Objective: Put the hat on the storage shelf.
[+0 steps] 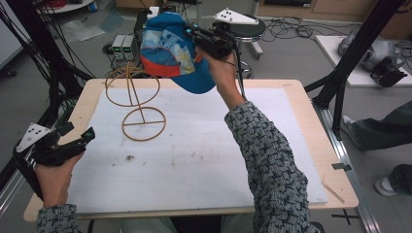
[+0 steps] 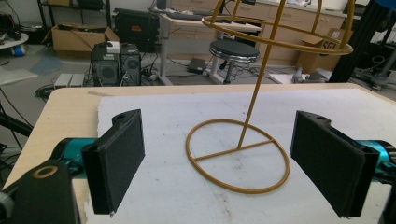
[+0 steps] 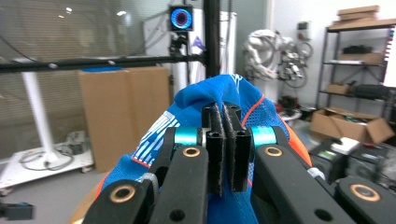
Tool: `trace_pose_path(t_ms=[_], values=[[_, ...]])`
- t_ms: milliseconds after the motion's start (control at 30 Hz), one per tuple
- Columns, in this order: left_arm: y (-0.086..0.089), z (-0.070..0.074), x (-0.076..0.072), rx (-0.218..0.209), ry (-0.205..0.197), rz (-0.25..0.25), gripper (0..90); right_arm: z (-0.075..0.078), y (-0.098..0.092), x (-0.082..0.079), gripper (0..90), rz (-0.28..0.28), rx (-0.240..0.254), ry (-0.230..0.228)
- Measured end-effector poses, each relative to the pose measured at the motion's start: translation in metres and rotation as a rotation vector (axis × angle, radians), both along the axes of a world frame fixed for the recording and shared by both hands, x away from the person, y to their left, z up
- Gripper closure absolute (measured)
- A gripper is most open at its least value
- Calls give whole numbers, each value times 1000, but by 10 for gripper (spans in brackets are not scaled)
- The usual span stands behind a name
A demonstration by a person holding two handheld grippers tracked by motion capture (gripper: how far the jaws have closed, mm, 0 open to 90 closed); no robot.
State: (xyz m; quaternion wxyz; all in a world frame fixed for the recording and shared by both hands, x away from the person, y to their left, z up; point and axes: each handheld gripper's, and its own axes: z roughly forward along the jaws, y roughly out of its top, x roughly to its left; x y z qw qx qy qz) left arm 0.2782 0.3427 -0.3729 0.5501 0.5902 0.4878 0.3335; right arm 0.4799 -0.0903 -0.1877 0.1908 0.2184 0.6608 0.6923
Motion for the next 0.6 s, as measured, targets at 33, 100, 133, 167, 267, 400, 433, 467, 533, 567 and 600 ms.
trace_pose_path(t_ms=[33,100,133,167,267,400,433,467,533,567,600], values=[[0,0,0,-1,-1,2,179,3,4,-2,886,15,2,-1],[1,1,-1,-2,-2,5,178,7,13,-8,886,41,-2,-17],[2,1,-1,-2,-4,6,179,8,17,-10,886,56,-4,-21],[2,1,-2,-2,-6,7,179,9,22,-12,886,72,-5,-21],[4,2,-3,-5,-9,11,179,10,35,-16,886,113,-7,-15],[5,3,-4,-9,-15,14,179,5,53,-20,885,182,-10,13],[6,3,-4,-10,-16,16,179,4,57,-20,885,193,-15,15],[6,4,-4,-10,-17,14,179,1,64,-21,885,204,-35,13],[6,4,-4,-11,-18,15,179,-4,75,-23,885,228,-56,28],[6,4,-5,-14,-20,16,179,-7,80,-23,885,235,-72,27],[7,4,-5,-14,-22,16,179,-9,85,-24,885,239,-88,28]])
